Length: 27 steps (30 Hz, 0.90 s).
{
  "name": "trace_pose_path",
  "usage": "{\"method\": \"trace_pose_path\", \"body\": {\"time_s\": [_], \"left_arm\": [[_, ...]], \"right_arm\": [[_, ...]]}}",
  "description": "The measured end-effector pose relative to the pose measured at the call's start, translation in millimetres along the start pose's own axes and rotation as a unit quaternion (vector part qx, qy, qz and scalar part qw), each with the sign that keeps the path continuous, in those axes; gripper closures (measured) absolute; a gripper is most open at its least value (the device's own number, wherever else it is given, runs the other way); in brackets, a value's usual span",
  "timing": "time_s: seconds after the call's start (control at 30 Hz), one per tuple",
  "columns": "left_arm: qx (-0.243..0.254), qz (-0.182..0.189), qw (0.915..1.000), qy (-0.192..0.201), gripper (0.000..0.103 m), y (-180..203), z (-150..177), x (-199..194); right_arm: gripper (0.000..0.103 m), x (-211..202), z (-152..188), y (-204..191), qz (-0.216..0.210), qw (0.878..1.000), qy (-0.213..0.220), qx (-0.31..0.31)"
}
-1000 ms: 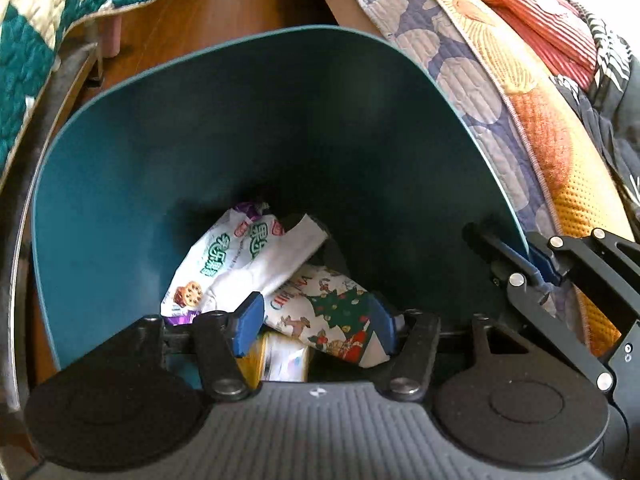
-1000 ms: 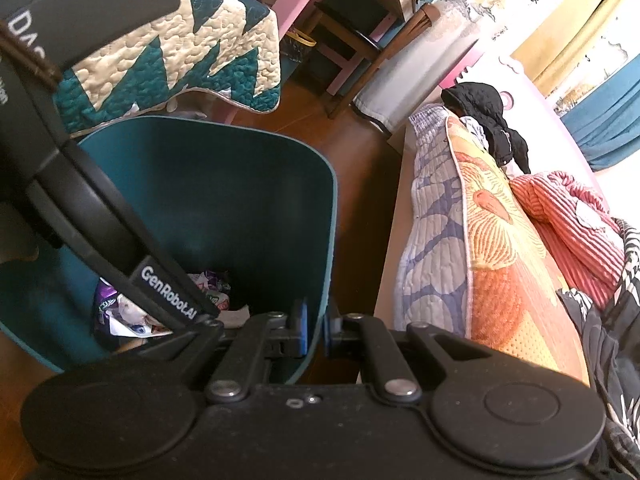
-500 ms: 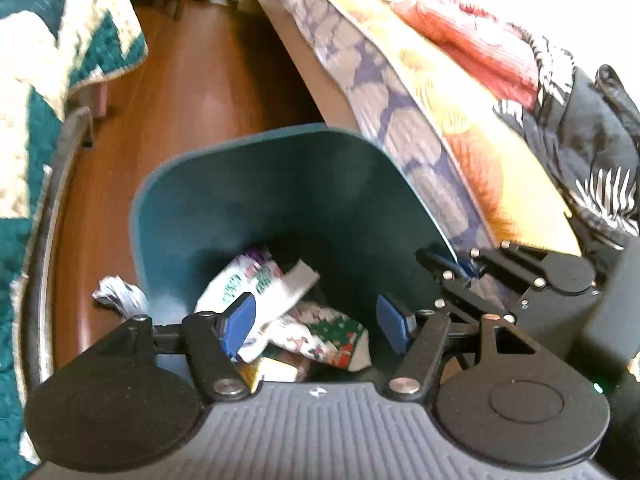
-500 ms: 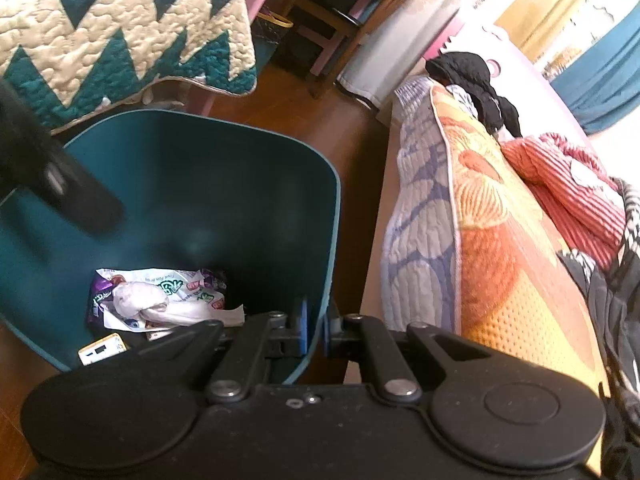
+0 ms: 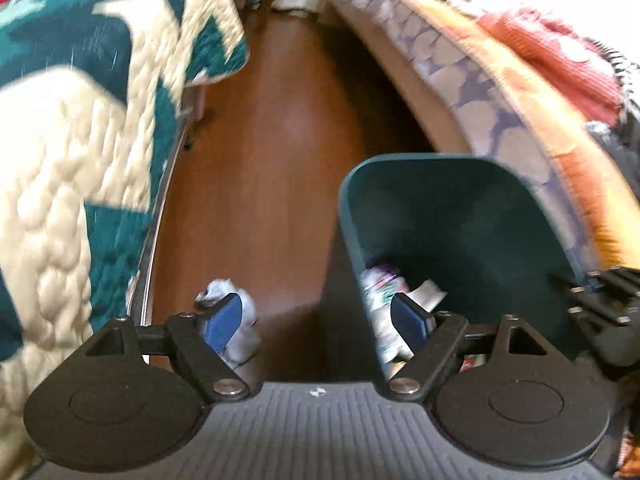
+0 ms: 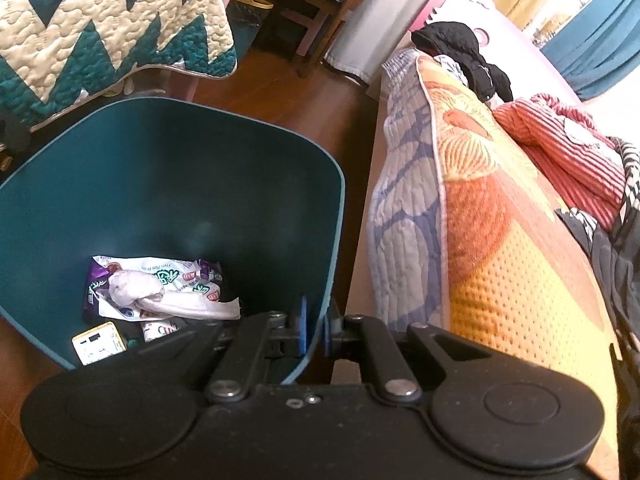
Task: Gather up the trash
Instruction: 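Lower the left gripper toward the crumpled foil on the floor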
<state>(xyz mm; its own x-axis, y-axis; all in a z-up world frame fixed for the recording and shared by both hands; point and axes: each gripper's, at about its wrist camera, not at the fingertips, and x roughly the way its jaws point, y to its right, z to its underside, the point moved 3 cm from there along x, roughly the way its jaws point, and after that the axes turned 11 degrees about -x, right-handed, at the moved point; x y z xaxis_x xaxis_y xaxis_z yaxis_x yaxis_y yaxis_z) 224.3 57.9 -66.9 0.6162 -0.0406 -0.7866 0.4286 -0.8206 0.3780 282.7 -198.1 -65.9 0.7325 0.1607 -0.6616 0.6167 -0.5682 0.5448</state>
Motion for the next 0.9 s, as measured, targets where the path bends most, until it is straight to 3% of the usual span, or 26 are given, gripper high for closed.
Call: {"method": "trace_pose_path", "body": {"time_s": [0.07,0.1,0.23,0.33,0.53,0.67,0.9], "left_arm": [[-0.019,-0.007,0.9998,0.008,0.001,-8.1,1.9,10.3],[-0.028,-0.009,0.9995,0.012,0.000,-11.2,2.3,14.3],[-0.063,0.005,0.9975,0.031,0.000,-19.4,2.5,16.2],[-0.063,0.004,0.9975,0.033,0.000,-28.5,5.5,10.6],[0.026,-0.054,0.9981,0.016,0.000,-34.4,33.0,18.6],[0.036,-0.053,0.9980,0.002,0.000,-34.1,49.1,37.0],[0.054,-0.099,0.9927,-0.042,0.000,-49.8,71.6,101.7]], "right_arm": [[0.095,-0.1,0.3,-0.1,-0.002,1.000,0.001,0.001],[0.095,0.2,0.1,-0.3,-0.002,1.000,0.000,0.000],[0.095,2.1,0.6,0.2,-0.003,1.000,-0.003,0.004],[0.095,4.0,4.9,3.9,-0.005,1.000,-0.008,0.011],[0.095,3.3,5.3,3.8,-0.008,1.000,-0.011,0.018],[0.094,2.3,5.2,2.8,-0.008,1.000,-0.010,0.013],[0.094,6.4,10.0,6.5,-0.012,1.000,-0.015,0.022]]}}
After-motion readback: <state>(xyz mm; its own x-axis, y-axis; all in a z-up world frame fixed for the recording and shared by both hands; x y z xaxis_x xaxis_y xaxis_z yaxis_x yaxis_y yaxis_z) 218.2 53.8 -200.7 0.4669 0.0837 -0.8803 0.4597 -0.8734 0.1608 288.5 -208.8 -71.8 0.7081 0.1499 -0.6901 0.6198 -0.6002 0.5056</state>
